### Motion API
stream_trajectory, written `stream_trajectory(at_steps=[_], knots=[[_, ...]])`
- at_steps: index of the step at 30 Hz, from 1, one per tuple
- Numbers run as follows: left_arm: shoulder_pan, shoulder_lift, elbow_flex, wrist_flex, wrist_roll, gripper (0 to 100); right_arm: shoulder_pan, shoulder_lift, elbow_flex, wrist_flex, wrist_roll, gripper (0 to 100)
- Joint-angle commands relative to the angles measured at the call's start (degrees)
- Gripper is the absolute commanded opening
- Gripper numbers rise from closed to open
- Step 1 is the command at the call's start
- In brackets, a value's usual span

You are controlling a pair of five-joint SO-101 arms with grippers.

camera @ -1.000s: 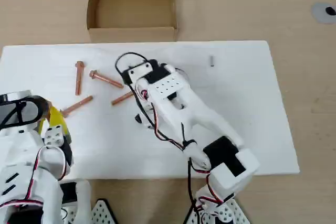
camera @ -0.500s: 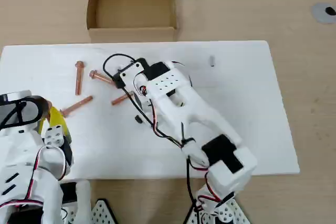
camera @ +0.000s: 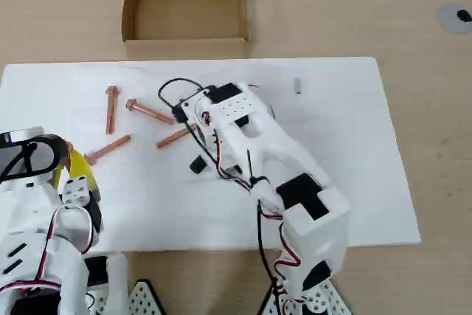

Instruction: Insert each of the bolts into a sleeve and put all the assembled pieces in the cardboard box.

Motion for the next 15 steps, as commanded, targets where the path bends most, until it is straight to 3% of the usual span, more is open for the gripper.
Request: stream_trajectory(at_steps=[1, 15], knots=[[0.53, -0.22, -0.26, -1.23, -0.35, 1, 0.92, 0.48, -3.65, 1.58, 0.62, 16.8], [0.53, -0.22, -0.26, -1.05, -0.35, 1, 0.84, 0.75, -7.08, 4.66, 3.43, 16.7]])
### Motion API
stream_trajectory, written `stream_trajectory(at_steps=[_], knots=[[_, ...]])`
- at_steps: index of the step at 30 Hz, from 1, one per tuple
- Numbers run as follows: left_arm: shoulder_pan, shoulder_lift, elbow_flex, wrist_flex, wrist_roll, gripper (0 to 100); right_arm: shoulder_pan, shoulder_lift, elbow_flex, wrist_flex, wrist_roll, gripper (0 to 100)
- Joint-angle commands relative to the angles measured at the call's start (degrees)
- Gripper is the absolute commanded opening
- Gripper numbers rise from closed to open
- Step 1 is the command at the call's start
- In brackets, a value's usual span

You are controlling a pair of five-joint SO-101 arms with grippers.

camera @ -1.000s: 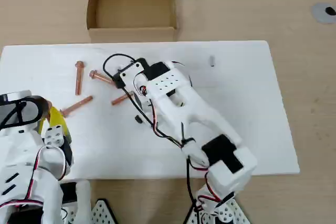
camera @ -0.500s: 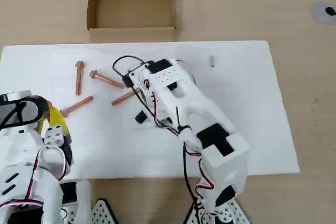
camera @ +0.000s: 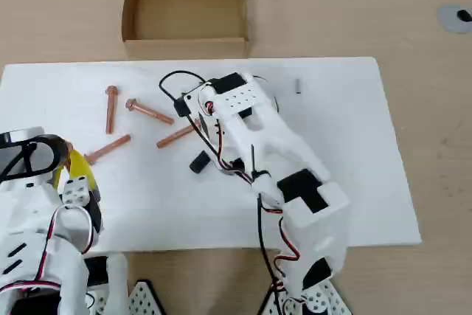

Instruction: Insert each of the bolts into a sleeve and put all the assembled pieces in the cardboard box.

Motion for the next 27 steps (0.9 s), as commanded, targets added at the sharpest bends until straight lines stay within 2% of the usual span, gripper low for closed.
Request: stream_trajectory(at_steps=[1, 7, 11, 27], knots=[[0.53, -0.22, -0.26, -1.05, -0.35, 1, 0.40, -0.31, -2.51, 0.35, 0.53, 16.7], [0.53, -0.22, -0.26, -1.05, -0.35, 1, 0.40, -0.31, -2.42, 0.26, 0.62, 15.8], [0.53, -0.31, -0.26, -1.05, -0.35, 1, 0.40, -0.31, -2.42, 0.35, 1.05, 8.0], [0.53, -0.31, -0.35, -1.05, -0.35, 1, 0.66, -0.66, -4.00, 1.67, 2.73, 5.1]])
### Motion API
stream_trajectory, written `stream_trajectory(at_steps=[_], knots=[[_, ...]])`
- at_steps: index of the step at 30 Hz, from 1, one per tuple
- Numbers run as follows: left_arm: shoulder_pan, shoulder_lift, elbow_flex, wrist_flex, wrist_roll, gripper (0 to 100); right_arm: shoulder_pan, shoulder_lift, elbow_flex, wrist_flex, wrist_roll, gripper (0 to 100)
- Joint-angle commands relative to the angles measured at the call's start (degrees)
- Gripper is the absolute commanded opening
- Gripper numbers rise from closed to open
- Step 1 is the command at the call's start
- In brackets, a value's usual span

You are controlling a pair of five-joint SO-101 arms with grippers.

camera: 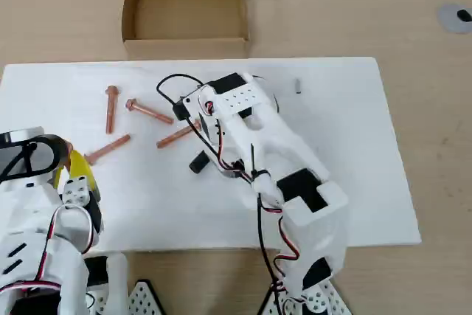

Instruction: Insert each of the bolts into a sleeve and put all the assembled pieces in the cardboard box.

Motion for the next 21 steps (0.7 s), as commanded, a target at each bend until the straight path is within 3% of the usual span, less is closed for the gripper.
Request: stream_trajectory(at_steps=[1, 6, 13, 21], knots=[[0.53, -0.31, -0.35, -1.05, -0.35, 1, 0.75, -0.66, -4.35, 0.79, 0.44, 5.2], [0.53, -0.31, -0.35, -1.05, -0.35, 1, 0.48, -0.40, -7.43, 4.31, 0.70, 6.5], [0.53, -0.31, -0.62, 0.09, -0.35, 1, 0.40, -0.40, -7.08, 6.86, 3.25, 21.6], [0.53, -0.31, -0.70, 1.76, -3.25, 1, 0.40, -0.40, -7.34, 6.51, 6.51, 21.8]])
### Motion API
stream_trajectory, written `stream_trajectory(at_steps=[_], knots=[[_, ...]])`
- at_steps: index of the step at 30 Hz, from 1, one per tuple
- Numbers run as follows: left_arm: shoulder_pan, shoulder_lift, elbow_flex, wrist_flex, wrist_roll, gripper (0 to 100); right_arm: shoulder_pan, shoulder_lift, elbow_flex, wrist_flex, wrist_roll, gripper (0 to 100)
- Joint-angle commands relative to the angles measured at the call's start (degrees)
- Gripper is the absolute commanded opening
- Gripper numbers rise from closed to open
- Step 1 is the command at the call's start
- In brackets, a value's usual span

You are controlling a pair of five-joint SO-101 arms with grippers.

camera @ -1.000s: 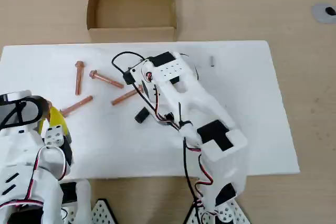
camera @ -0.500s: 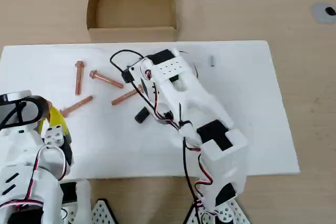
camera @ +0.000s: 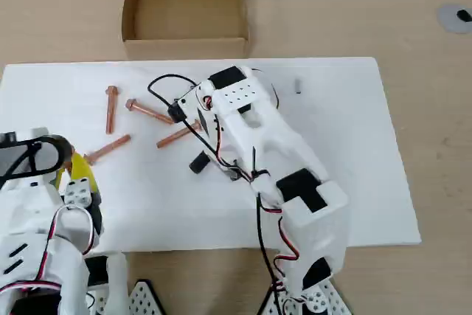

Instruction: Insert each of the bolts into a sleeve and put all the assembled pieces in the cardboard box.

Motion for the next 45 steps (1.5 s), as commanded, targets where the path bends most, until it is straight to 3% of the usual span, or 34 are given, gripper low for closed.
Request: stream_trajectory(at_steps=[1, 9, 26, 32, 38, 45], knots=[[0.53, -0.31, -0.70, 0.18, -1.23, 1, 0.40, -0.48, -3.03, 0.09, 0.53, 21.8], [0.53, -0.31, -0.70, 0.18, -1.05, 1, -4.09, -0.75, -3.12, 0.35, -0.62, 21.7], [0.53, -0.31, -0.70, 0.18, -1.14, 1, -3.82, -8.57, -9.54, 2.11, -1.32, 21.7], [0.53, -0.31, -0.70, 0.18, -1.14, 1, -4.09, -9.01, -1.36, 0.88, -1.58, 21.7], [0.53, -0.31, -0.70, 0.18, -1.14, 1, -4.00, -9.01, 9.19, -6.68, -1.58, 21.7], [0.53, -0.31, -0.70, 0.18, -1.14, 1, -4.00, -9.01, 10.86, -9.67, -1.32, 21.7]])
